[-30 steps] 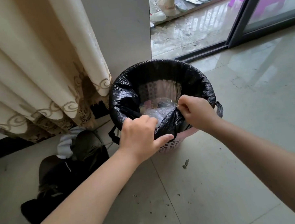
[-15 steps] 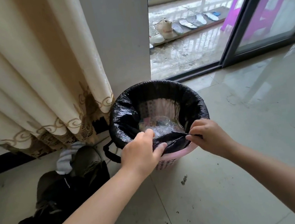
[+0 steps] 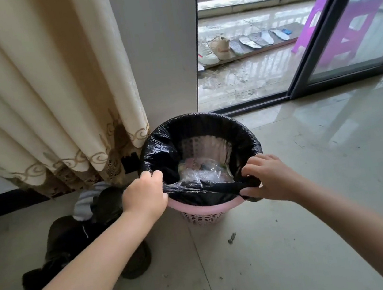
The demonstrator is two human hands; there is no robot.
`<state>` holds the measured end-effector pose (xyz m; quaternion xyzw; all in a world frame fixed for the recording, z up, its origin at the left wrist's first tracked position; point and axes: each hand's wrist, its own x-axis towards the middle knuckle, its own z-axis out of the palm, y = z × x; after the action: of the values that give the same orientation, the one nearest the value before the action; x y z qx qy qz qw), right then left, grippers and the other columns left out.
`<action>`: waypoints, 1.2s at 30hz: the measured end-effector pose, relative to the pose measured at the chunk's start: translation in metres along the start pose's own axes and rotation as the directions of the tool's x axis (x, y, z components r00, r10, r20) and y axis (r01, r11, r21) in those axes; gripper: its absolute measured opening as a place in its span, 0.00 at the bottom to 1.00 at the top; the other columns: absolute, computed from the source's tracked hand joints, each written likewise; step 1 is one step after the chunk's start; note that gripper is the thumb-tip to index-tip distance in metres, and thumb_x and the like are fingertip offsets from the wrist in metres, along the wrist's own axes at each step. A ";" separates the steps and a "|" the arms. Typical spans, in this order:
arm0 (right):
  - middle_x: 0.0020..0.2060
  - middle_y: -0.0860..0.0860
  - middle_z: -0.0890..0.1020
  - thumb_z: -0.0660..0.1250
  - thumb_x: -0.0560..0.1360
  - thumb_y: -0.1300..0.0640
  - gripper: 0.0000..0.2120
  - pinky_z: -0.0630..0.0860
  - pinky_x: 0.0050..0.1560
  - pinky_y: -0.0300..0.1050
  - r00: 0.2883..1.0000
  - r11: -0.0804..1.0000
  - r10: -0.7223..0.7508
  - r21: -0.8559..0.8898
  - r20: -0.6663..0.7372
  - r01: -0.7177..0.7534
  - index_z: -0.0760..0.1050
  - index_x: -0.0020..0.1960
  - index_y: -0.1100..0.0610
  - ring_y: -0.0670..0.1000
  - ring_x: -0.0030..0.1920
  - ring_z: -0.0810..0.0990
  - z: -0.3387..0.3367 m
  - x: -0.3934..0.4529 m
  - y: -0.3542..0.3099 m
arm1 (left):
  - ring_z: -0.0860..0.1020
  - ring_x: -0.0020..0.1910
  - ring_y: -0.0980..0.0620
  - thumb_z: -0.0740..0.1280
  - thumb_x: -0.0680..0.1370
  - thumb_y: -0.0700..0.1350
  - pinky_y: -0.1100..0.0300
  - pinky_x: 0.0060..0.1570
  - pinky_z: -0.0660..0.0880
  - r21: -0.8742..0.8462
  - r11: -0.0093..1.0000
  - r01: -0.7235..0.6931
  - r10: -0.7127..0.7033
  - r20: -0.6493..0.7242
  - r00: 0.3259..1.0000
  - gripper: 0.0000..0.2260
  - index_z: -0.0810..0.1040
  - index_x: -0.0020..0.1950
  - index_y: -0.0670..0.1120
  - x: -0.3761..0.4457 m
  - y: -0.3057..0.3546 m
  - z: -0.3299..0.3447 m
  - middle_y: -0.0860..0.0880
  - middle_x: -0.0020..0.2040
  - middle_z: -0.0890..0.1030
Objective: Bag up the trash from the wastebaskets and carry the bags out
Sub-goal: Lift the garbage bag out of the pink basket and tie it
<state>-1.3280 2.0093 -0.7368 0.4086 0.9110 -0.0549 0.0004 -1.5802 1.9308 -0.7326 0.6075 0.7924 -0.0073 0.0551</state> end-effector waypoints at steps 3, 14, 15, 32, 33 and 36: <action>0.53 0.51 0.77 0.66 0.70 0.41 0.22 0.62 0.58 0.42 0.999 0.999 0.033 -0.002 0.042 -0.033 0.77 0.55 0.56 0.52 0.58 0.72 0.001 -0.005 0.000 | 0.76 0.52 0.40 0.62 0.75 0.43 0.56 0.42 0.68 -0.222 0.973 0.068 -0.054 0.068 0.996 0.06 0.75 0.47 0.42 -0.001 -0.018 -0.006 0.41 0.51 0.78; 0.31 0.59 0.80 0.74 0.53 0.68 0.10 0.75 0.36 0.50 0.941 0.978 0.210 0.044 -0.265 -0.205 0.76 0.32 0.64 0.60 0.34 0.80 0.003 -0.007 -0.013 | 0.73 0.40 0.51 0.65 0.74 0.44 0.62 0.34 0.65 -0.213 0.937 -0.278 0.339 0.354 0.871 0.09 0.67 0.37 0.51 0.015 -0.024 -0.028 0.53 0.38 0.75; 0.32 0.60 0.80 0.75 0.53 0.68 0.11 0.76 0.34 0.51 0.932 0.970 0.242 0.041 -0.271 -0.240 0.76 0.33 0.64 0.62 0.33 0.80 0.002 -0.010 -0.003 | 0.75 0.46 0.48 0.63 0.74 0.42 0.60 0.38 0.67 -0.104 0.950 -0.294 0.312 0.338 0.888 0.05 0.69 0.42 0.50 0.014 -0.030 -0.029 0.50 0.45 0.77; 0.55 0.63 0.76 0.68 0.72 0.59 0.23 0.69 0.49 0.50 0.459 -0.006 0.834 0.835 0.308 -0.551 0.68 0.63 0.67 0.58 0.51 0.74 -0.012 0.040 0.039 | 0.72 0.63 0.43 0.54 0.73 0.26 0.61 0.55 0.70 -0.704 0.631 0.327 -0.249 0.216 0.944 0.27 0.66 0.70 0.42 0.036 -0.052 -0.019 0.40 0.67 0.72; 0.47 0.63 0.76 0.67 0.71 0.64 0.17 0.68 0.46 0.48 0.435 -0.034 0.849 0.853 0.300 -0.521 0.72 0.57 0.69 0.57 0.46 0.73 -0.018 0.045 0.038 | 0.75 0.59 0.46 0.53 0.71 0.25 0.63 0.52 0.70 -0.781 0.560 0.278 -0.233 0.173 0.957 0.28 0.68 0.69 0.43 0.036 -0.052 -0.026 0.40 0.62 0.76; 0.31 0.58 0.67 0.61 0.70 0.70 0.10 0.65 0.34 0.46 0.424 -0.117 0.842 0.881 0.332 -0.458 0.66 0.31 0.63 0.54 0.32 0.67 -0.040 0.062 0.041 | 0.76 0.35 0.51 0.53 0.70 0.24 0.65 0.36 0.70 -0.955 0.243 0.169 -0.196 0.122 0.973 0.19 0.77 0.49 0.40 0.039 -0.038 -0.052 0.45 0.33 0.77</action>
<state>-1.3373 2.0867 -0.7040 0.7338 0.3465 -0.4635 -0.3558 -1.6307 1.9625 -0.6870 0.3541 0.7000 0.4735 0.4006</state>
